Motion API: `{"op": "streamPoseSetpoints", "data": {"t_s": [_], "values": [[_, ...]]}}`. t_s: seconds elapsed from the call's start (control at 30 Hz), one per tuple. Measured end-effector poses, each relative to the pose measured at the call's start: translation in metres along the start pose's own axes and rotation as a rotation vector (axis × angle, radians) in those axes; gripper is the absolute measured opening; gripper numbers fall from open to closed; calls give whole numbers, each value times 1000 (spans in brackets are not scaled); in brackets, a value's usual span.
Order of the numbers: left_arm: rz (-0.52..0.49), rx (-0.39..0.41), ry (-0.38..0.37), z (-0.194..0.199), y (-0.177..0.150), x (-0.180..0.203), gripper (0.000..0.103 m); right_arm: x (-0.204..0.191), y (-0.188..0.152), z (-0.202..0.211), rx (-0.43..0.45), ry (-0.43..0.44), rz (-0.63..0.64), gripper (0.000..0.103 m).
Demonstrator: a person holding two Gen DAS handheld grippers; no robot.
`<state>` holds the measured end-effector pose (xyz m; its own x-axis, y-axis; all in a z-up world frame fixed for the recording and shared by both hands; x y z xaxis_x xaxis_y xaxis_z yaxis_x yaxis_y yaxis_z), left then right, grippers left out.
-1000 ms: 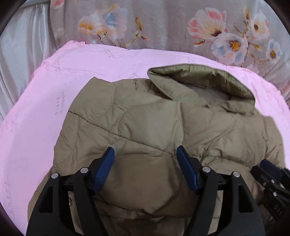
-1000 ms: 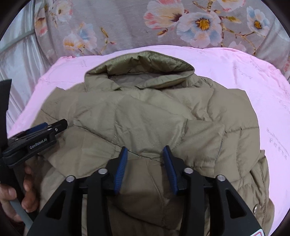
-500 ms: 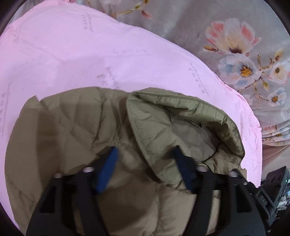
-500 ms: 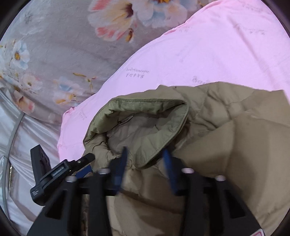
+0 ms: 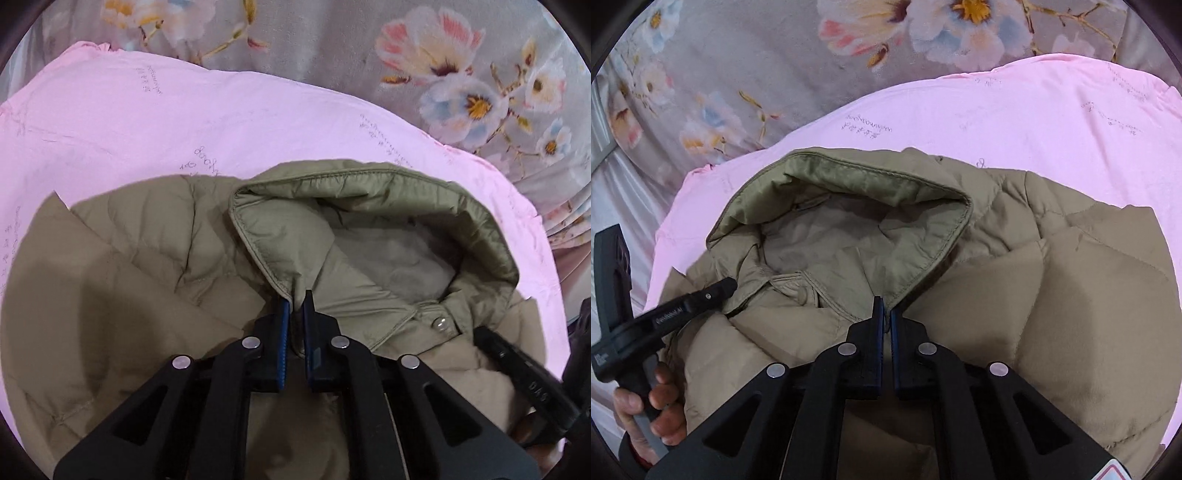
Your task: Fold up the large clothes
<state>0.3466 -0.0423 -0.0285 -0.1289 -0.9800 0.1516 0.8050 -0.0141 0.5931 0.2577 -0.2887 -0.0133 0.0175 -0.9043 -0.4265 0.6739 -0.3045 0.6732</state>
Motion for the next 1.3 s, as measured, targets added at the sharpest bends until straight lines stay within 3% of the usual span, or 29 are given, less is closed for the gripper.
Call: {"op": "streamPoseSetpoints", "data": {"t_s": [0.2, 0.33, 0.47, 0.6, 0.7, 0.77, 0.83, 0.97, 1.0, 1.13, 1.2, 1.3], "values": [[-73, 39, 96, -1, -6, 12, 9, 3, -1, -8, -11, -9, -1, 0], [-42, 36, 81, 5, -4, 3, 13, 9, -1, -3, -13, 39, -41, 5], [-17, 59, 70, 35, -2, -16, 27, 6, -4, 36, 29, 29, -52, 17], [48, 108, 42, 61, 45, -31, 33, -1, 23, 66, 118, 59, -46, 17], [77, 96, 36, 54, 89, -23, 37, -7, 60, 61, 153, 78, -48, 17], [112, 49, 12, 38, 112, -18, 38, -12, 84, 45, 159, 73, -38, 17], [161, -53, -15, 6, 127, -13, 38, -10, 98, 25, 143, 64, -49, 17], [192, -170, -7, -35, 116, -3, 35, 1, 105, -27, 49, 14, -74, 17], [148, -170, -21, -36, 108, 6, 34, 0, 100, -33, 22, 10, -62, 17], [-66, -121, 62, -26, 70, 30, 31, -17, 69, -39, -82, -57, 108, 17], [-107, -104, 77, -26, 56, 31, 31, -18, 54, -37, -96, -120, 178, 13], [-124, -65, 94, -26, 41, 27, 31, -9, 45, -30, -86, -153, 184, 9]]}}
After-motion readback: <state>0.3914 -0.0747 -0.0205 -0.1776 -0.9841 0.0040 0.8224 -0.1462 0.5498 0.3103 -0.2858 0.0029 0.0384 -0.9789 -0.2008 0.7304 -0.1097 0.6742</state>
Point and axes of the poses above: each gripper's, at about its wrist camera, not at the fingertips, and z roughly against the way its jaws point, x to its right, y to its top, the point moved 1 cm from there along -z, roughly the way its jaws point, and after that the axes turned 15 degrees about y, right-handed, at the moved point
